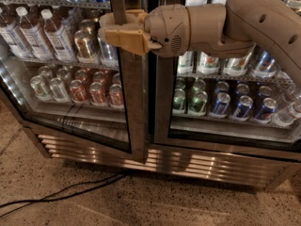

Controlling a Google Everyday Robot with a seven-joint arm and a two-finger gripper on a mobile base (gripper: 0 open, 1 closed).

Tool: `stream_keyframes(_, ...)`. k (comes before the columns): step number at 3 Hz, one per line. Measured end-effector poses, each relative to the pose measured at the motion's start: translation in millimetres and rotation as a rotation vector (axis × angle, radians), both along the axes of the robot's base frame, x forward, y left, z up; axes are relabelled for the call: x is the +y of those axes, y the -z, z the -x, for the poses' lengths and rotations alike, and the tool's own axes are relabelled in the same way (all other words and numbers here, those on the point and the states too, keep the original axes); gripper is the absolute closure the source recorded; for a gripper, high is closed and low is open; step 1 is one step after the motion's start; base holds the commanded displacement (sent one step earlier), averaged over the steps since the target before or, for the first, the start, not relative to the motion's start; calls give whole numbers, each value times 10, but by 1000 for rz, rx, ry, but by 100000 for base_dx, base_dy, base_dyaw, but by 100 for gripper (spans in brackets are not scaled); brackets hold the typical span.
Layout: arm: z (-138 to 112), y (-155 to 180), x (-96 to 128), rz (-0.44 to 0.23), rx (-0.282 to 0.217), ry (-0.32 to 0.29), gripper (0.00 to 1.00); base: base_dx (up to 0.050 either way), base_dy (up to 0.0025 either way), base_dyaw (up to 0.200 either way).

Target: Open left fridge door

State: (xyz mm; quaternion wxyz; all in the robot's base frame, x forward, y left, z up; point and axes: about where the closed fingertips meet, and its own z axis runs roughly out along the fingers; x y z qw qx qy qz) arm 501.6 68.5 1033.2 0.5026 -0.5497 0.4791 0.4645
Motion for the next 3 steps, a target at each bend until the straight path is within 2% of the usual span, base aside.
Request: stream_keyframes(3, 0, 0, 0, 0, 0, 0, 100, -5001, 3, -20)
